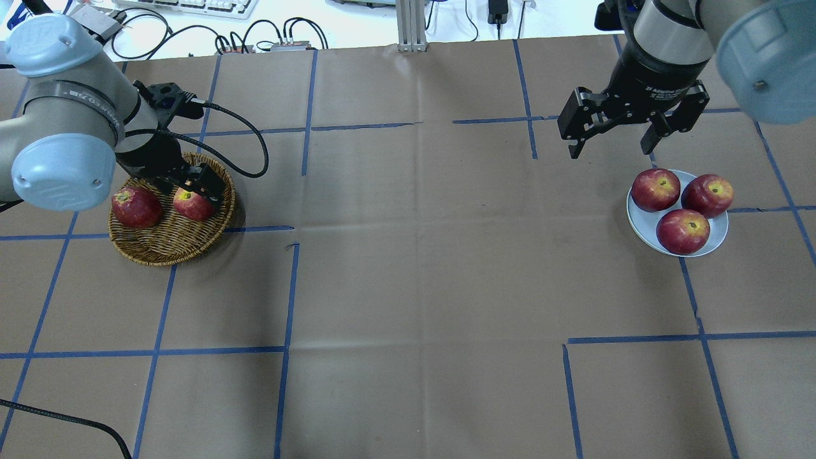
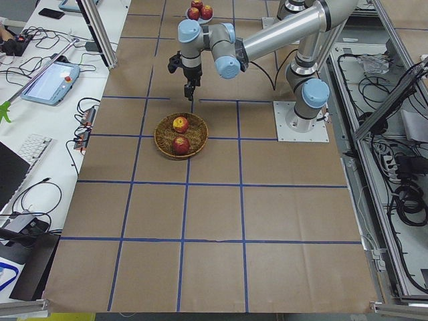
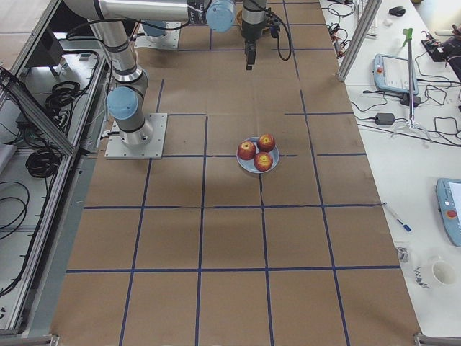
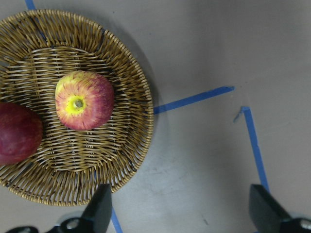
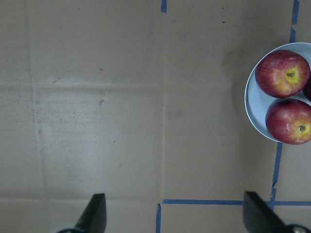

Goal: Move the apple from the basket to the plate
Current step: 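Move the left gripper over the yellow-red apple in the basket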

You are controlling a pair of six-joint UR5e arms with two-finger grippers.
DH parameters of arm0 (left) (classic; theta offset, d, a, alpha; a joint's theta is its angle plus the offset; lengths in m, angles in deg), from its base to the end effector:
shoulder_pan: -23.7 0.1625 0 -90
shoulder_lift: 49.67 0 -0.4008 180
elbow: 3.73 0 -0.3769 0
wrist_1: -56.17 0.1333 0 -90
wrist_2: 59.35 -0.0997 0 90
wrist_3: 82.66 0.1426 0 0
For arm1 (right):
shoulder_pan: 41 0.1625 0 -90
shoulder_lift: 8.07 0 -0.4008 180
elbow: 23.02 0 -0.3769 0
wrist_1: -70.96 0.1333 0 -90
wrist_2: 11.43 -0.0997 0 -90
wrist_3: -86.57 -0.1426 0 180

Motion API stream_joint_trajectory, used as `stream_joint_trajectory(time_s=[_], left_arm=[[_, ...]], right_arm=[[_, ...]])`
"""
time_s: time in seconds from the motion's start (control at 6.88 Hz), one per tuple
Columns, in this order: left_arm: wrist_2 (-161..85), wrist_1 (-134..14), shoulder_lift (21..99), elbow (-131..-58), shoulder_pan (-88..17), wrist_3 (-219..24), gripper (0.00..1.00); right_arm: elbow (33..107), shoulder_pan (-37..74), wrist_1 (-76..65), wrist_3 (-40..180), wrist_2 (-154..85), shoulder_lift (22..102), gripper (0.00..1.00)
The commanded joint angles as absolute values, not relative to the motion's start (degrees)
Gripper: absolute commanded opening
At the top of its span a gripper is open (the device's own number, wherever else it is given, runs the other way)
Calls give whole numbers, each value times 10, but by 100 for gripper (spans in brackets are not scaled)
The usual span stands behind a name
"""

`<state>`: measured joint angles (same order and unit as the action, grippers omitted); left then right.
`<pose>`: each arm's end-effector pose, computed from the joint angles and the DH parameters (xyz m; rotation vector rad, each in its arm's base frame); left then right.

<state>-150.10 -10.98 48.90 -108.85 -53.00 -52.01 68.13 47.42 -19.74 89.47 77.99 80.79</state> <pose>-0.0123 -0.5192 0.2634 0.4730 3.0989 0.0290 0.1214 -0.4838 0.4029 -0.0358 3.1299 0.0428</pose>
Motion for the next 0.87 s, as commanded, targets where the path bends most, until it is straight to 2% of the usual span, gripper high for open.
stream_joint_trajectory(time_s=[0.0,0.73], left_arm=[[-1501,-45,535,-1094,-512,-490,98],[-1502,68,647,-1080,-480,-452,98]], right_arm=[[681,474,-197,895,780,808,100],[681,474,-197,895,780,808,100]])
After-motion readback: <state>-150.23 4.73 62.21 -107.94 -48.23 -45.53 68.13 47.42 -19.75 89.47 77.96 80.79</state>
